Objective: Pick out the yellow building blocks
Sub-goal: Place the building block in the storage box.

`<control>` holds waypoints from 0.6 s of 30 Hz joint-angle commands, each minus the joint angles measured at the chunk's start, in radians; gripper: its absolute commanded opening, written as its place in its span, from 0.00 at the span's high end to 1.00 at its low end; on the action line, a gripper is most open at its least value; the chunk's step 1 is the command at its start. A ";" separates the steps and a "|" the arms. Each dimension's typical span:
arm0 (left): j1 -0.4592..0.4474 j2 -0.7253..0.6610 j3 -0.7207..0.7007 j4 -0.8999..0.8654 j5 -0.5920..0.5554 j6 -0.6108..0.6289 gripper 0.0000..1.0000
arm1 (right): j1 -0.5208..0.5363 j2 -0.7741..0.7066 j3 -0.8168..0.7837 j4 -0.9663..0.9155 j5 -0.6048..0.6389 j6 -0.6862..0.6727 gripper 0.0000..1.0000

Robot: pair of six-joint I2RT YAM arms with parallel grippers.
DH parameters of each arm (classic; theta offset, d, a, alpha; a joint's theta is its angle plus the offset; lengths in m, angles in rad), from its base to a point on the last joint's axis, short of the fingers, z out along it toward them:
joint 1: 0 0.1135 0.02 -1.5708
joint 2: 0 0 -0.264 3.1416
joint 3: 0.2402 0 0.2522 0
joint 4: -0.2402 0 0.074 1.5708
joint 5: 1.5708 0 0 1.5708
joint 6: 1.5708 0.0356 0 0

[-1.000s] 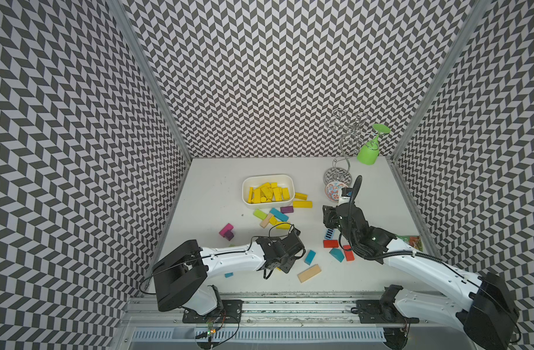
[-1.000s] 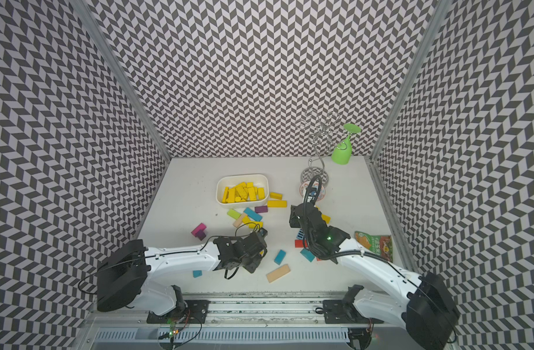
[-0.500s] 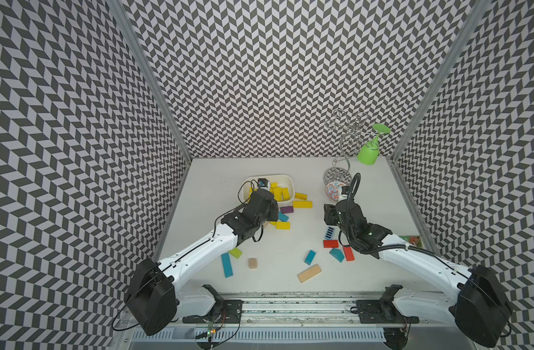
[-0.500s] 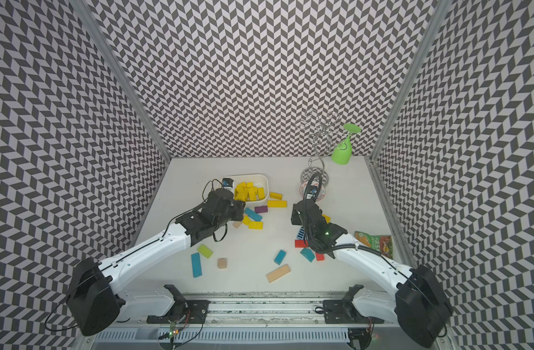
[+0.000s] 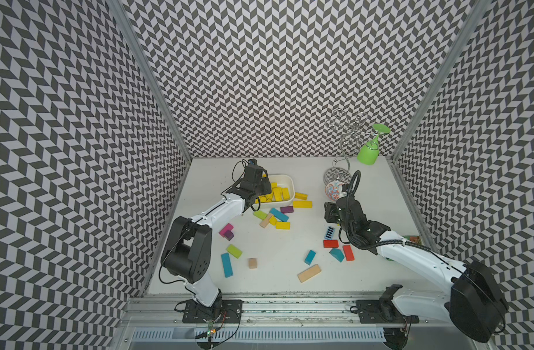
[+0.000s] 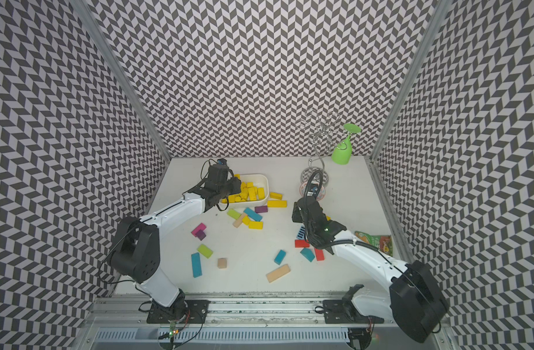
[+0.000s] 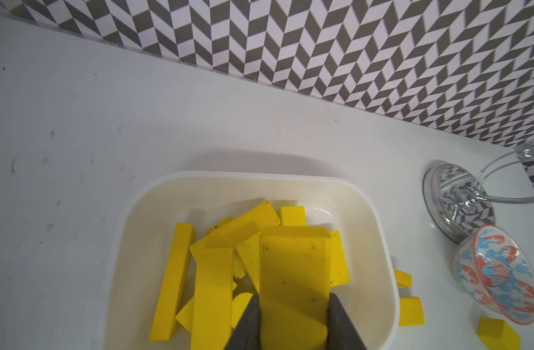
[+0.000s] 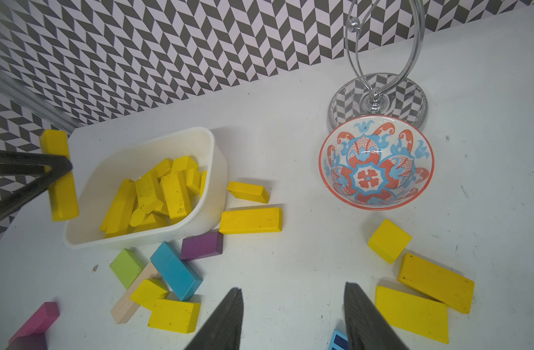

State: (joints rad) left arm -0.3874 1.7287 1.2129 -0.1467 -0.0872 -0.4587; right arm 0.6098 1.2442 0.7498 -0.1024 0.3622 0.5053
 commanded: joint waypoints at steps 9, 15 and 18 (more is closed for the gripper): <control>0.010 0.203 0.124 0.015 0.050 0.023 1.00 | -0.034 0.008 0.028 0.023 -0.004 -0.005 0.46; 0.009 0.227 0.129 0.012 0.036 0.014 0.69 | -0.044 0.006 0.030 0.018 -0.007 -0.008 0.46; 0.010 0.229 0.137 0.005 0.037 0.019 0.59 | -0.048 0.001 0.029 0.014 -0.010 -0.011 0.46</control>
State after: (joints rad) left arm -0.3771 1.9533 1.3117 -0.1432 -0.0517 -0.4435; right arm 0.5697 1.2465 0.7509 -0.1043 0.3576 0.4992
